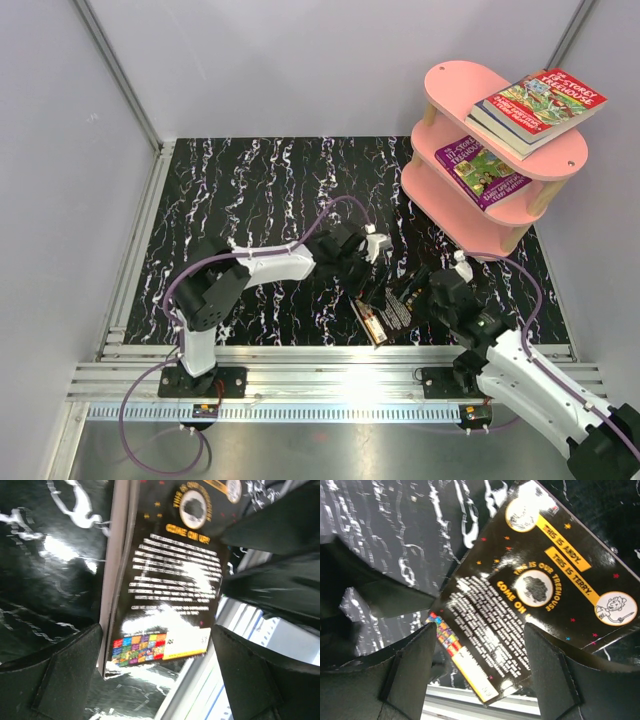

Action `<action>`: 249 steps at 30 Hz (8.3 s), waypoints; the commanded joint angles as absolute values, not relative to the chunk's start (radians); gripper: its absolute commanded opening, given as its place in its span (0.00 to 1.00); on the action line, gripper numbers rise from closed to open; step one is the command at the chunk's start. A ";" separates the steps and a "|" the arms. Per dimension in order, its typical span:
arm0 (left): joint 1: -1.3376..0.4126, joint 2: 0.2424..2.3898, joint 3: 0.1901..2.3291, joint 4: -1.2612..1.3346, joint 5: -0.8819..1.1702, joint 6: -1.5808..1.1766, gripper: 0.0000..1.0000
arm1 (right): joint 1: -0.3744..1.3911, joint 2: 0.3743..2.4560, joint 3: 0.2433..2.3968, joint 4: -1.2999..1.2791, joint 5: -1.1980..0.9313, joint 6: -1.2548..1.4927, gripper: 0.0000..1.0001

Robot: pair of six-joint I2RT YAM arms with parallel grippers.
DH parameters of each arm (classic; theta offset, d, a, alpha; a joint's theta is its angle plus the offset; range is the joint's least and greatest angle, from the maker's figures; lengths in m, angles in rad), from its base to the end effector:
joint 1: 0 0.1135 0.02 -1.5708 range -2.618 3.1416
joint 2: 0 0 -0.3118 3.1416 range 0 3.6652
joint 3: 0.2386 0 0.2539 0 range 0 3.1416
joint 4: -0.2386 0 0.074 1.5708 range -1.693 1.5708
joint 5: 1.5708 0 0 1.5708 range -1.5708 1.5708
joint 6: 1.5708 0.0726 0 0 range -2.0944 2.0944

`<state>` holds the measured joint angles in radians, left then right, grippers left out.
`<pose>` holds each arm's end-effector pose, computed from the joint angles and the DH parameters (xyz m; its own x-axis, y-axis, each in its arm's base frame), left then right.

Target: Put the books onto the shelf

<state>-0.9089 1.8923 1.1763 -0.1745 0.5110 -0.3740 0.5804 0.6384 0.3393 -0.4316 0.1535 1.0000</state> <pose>0.2365 -0.3614 0.1859 -0.7652 0.4636 -0.4466 0.6419 0.4972 -0.5837 0.1161 0.0629 0.1867 -0.6774 0.5502 -0.4882 0.2283 0.7882 0.5715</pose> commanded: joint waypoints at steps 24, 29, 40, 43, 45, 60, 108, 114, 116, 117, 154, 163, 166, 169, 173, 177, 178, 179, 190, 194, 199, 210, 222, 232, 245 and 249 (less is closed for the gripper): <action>-0.936 2.003 1.439 -0.428 0.324 -0.255 0.93 | 0.580 0.471 0.319 -0.673 0.181 1.124 0.69; -0.902 2.008 1.459 -0.434 0.321 -0.250 0.93 | 0.580 0.422 0.360 -0.794 0.172 1.137 0.65; -0.887 2.039 1.476 -0.405 0.420 -0.256 0.92 | 0.580 0.523 0.360 -0.773 0.123 1.137 0.68; -0.885 2.028 1.473 -0.387 0.469 -0.258 0.92 | 0.581 0.610 0.379 -0.733 0.136 1.115 0.68; -0.888 2.020 1.470 -0.387 0.501 -0.258 0.92 | 0.580 0.665 0.382 -0.692 0.133 1.108 0.69; -0.904 1.901 1.332 -0.267 0.762 -0.313 0.89 | 0.581 1.018 0.336 -0.318 0.087 1.112 0.65; -0.758 1.864 1.088 0.308 1.109 -0.621 0.00 | 0.581 0.696 0.279 -0.281 0.163 1.100 0.90; -0.746 1.891 1.037 0.490 1.150 -0.739 0.00 | 0.581 0.609 0.187 -0.089 0.167 1.140 0.91; -0.744 1.908 1.008 0.616 1.181 -0.860 0.00 | 0.580 0.609 0.155 -0.011 0.164 1.149 0.93; -0.736 1.917 0.980 0.775 1.190 -0.914 0.00 | 0.580 0.621 0.150 0.026 0.161 1.149 0.94; -0.640 2.143 0.841 1.472 1.143 -1.405 0.54 | 0.581 0.349 0.184 -0.070 0.101 1.062 0.00; -0.678 1.712 1.095 -0.158 0.420 -0.603 0.99 | 0.581 0.379 0.400 -0.213 0.265 0.966 0.00; -0.678 1.544 1.036 -0.138 0.376 -0.675 0.99 | 0.581 0.475 0.437 -0.155 0.319 0.953 0.00; -0.686 1.444 0.979 -0.069 0.393 -0.776 0.99 | 0.581 0.575 0.459 -0.071 0.336 0.953 0.00; -0.724 1.293 0.887 -0.068 0.333 -0.870 0.99 | 0.581 0.659 0.511 -0.031 0.397 0.991 0.00; -0.738 1.152 0.737 0.099 0.345 -1.050 0.99 | 0.581 0.701 0.537 0.048 0.451 0.999 0.00; -0.745 1.125 0.718 0.170 0.380 -1.077 0.99 | 0.580 0.709 0.534 0.070 0.449 0.985 0.00; -0.749 1.121 0.709 0.199 0.403 -1.103 0.99 | 0.581 0.713 0.534 0.090 0.445 0.977 0.00; -0.896 1.178 0.690 0.552 0.318 -1.354 0.99 | 0.581 0.603 0.327 0.508 0.393 1.029 0.00; -0.934 1.196 0.700 0.551 0.244 -1.384 0.99 | 0.581 0.632 0.334 0.598 0.359 1.052 0.00; -0.950 1.169 0.693 0.494 0.192 -1.381 0.99 | 0.581 0.664 0.357 0.669 0.325 1.045 0.00; -0.945 1.045 0.736 0.183 0.084 -1.230 0.99 | 0.572 0.614 0.399 0.653 0.244 1.149 0.00; -0.943 1.153 0.781 0.244 0.066 -1.195 0.99 | 0.569 0.833 0.345 1.000 0.153 1.515 0.00; -0.945 1.134 0.795 0.241 -0.073 -1.204 0.99 | 0.571 0.988 0.298 1.206 0.135 1.709 0.00; -0.894 1.164 0.838 0.224 -0.083 -1.164 0.34 | 0.592 0.913 0.291 1.108 0.114 1.683 0.00; -0.865 1.187 0.850 0.226 -0.060 -1.161 0.17 | 0.610 0.911 0.288 1.100 0.115 1.675 0.00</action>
<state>-0.9146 1.1507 0.8227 0.2340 0.0051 -1.1965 0.5762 0.9585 0.2726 0.9646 0.1604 1.6382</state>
